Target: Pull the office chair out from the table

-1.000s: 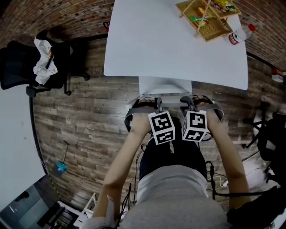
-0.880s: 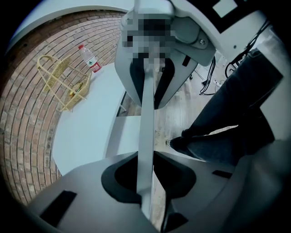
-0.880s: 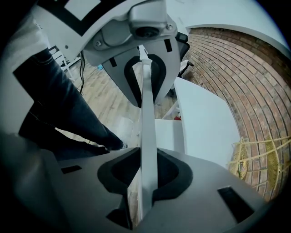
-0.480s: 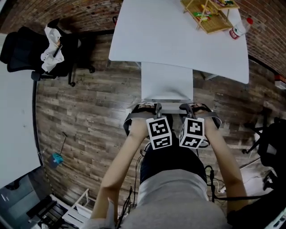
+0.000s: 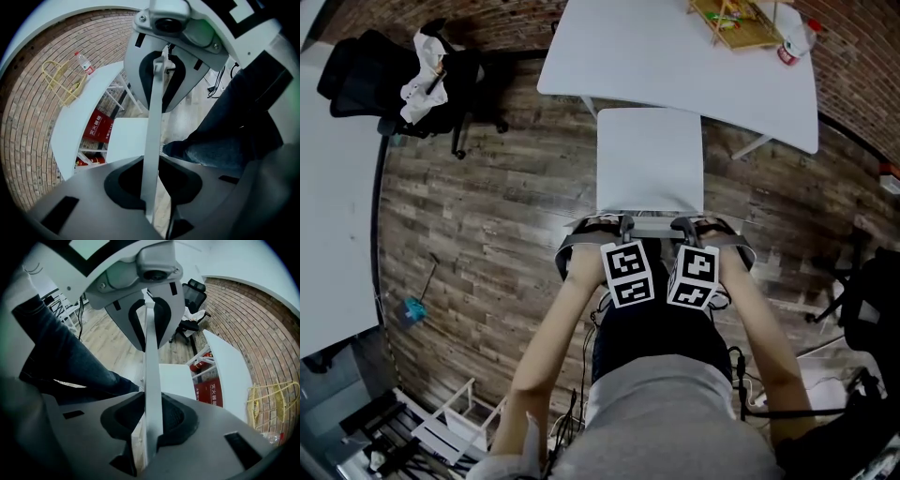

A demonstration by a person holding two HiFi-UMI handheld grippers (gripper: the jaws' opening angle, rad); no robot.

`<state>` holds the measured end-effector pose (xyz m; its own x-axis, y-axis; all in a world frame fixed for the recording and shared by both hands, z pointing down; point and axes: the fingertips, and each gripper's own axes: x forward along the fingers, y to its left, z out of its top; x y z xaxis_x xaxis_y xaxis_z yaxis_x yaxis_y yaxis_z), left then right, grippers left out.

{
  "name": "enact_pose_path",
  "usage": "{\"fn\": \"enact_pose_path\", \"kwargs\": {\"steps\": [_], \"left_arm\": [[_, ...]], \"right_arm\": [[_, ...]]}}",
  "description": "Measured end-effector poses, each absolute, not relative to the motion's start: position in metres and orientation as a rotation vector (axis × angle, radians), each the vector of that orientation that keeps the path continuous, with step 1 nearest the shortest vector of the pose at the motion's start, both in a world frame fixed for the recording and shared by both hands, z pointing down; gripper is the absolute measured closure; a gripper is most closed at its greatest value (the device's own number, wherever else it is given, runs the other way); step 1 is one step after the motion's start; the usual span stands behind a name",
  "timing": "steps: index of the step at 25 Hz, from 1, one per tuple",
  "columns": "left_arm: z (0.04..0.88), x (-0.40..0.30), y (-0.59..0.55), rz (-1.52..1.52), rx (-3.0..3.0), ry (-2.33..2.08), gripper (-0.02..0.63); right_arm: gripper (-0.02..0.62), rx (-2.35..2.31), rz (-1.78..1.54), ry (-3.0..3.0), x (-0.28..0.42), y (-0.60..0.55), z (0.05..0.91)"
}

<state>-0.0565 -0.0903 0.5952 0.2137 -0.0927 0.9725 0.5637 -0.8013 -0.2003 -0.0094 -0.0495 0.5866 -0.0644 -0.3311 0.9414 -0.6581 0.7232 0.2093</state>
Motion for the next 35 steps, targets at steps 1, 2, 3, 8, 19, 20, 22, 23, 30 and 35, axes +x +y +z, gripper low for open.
{"fn": "enact_pose_path", "kwargs": {"steps": [1,2,3,8,19,20,22,23,30,35], "left_arm": [[0.596,-0.062,-0.086,-1.637,-1.969,-0.433,0.515],[0.596,-0.066,-0.083,-1.642,-1.968,-0.431,0.515],[0.596,-0.07,-0.079,-1.648,-1.966,-0.429,0.515],[0.595,-0.081,-0.063,-1.677,-1.947,-0.434,0.515],[0.594,-0.112,-0.036,-1.625,-1.942,-0.477,0.516],[0.593,-0.115,-0.033,-1.62,-1.943,-0.484,0.515],[0.593,-0.121,-0.029,-1.609,-1.941,-0.496,0.517],[0.593,-0.123,-0.027,-1.603,-1.939,-0.503,0.517],[0.594,-0.132,-0.022,-1.583,-1.948,-0.525,0.517],[0.594,-0.132,-0.022,-1.514,-2.01,-0.497,0.507]], "right_arm": [[0.506,0.802,0.321,-1.674,-0.015,-0.047,0.586],[0.506,0.801,0.32,-1.682,-0.021,-0.044,0.585],[0.506,0.801,0.319,-1.689,-0.024,-0.042,0.583],[0.506,0.803,0.326,-1.699,-0.036,-0.026,0.581],[0.506,0.824,0.369,-1.673,-0.065,0.008,0.588],[0.506,0.827,0.373,-1.675,-0.069,0.011,0.588],[0.506,0.835,0.379,-1.671,-0.075,0.016,0.587],[0.506,0.84,0.381,-1.668,-0.077,0.017,0.587],[0.505,0.868,0.373,-1.662,-0.086,0.023,0.588],[0.495,0.92,0.383,-1.671,-0.087,0.02,0.587]]}}
